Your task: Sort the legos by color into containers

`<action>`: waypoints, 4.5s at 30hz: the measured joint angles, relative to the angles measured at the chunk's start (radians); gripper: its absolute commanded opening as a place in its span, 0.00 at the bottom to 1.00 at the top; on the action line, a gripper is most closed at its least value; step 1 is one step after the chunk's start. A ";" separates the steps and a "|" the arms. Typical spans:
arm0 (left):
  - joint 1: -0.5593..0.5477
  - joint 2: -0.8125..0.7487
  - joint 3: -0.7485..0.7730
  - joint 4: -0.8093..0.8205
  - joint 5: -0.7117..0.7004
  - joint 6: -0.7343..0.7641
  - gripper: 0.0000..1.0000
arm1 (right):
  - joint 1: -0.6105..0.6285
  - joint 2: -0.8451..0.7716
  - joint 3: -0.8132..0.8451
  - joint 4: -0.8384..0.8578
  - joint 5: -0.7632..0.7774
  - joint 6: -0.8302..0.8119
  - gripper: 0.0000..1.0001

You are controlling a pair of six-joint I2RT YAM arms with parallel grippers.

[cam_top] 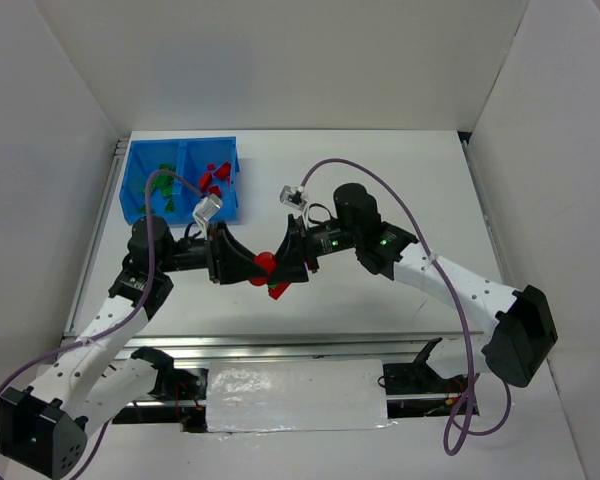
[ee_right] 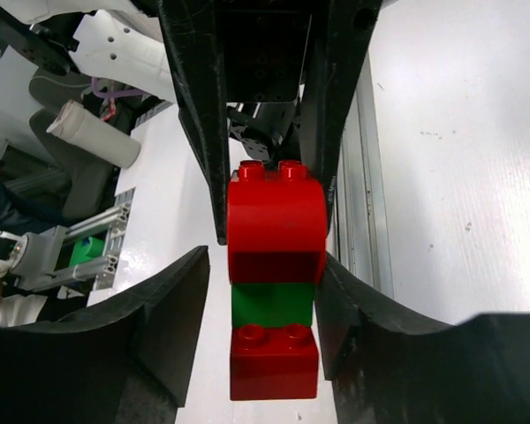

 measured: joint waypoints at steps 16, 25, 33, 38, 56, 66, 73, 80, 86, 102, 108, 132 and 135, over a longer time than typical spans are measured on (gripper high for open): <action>0.005 -0.001 0.024 -0.005 -0.012 -0.001 0.00 | -0.011 0.000 -0.032 0.039 -0.027 0.005 0.08; 0.002 0.001 0.045 -0.045 -0.076 0.018 0.00 | -0.042 -0.011 -0.055 0.058 -0.026 -0.006 0.00; 0.129 0.156 0.267 -0.262 -0.479 0.078 0.01 | -0.213 -0.064 -0.179 0.048 0.009 -0.008 0.00; 0.201 0.419 0.474 -0.363 -0.809 0.106 0.30 | -0.220 -0.064 -0.179 0.016 0.097 0.008 0.00; 0.292 1.011 0.883 -0.427 -1.027 0.132 1.00 | -0.214 -0.209 -0.142 -0.116 0.263 0.024 0.00; 0.074 0.189 0.374 -0.129 -0.520 0.084 1.00 | -0.216 -0.175 -0.139 -0.027 0.190 0.122 0.02; -0.127 -0.027 0.190 -0.090 -0.276 0.154 0.99 | -0.205 -0.205 -0.146 0.088 0.116 0.220 0.10; -0.213 -0.047 0.082 -0.108 -0.207 0.166 0.99 | -0.125 -0.257 -0.161 0.170 0.046 0.246 0.13; -0.257 -0.027 0.082 -0.045 -0.206 0.175 0.99 | -0.097 -0.287 -0.161 0.176 0.062 0.224 0.12; -0.309 0.062 0.085 0.003 -0.195 0.158 0.11 | -0.013 -0.245 -0.104 0.098 0.174 0.130 0.31; -0.311 0.052 0.090 -0.002 -0.226 0.166 0.00 | -0.010 -0.258 -0.116 0.113 0.199 0.152 1.00; -0.307 0.066 0.096 -0.098 -0.421 0.237 0.00 | -0.168 -0.300 -0.291 0.257 0.335 0.254 0.79; -0.308 0.048 0.096 -0.172 -0.521 0.237 0.00 | -0.177 -0.267 -0.290 0.253 0.369 0.251 0.82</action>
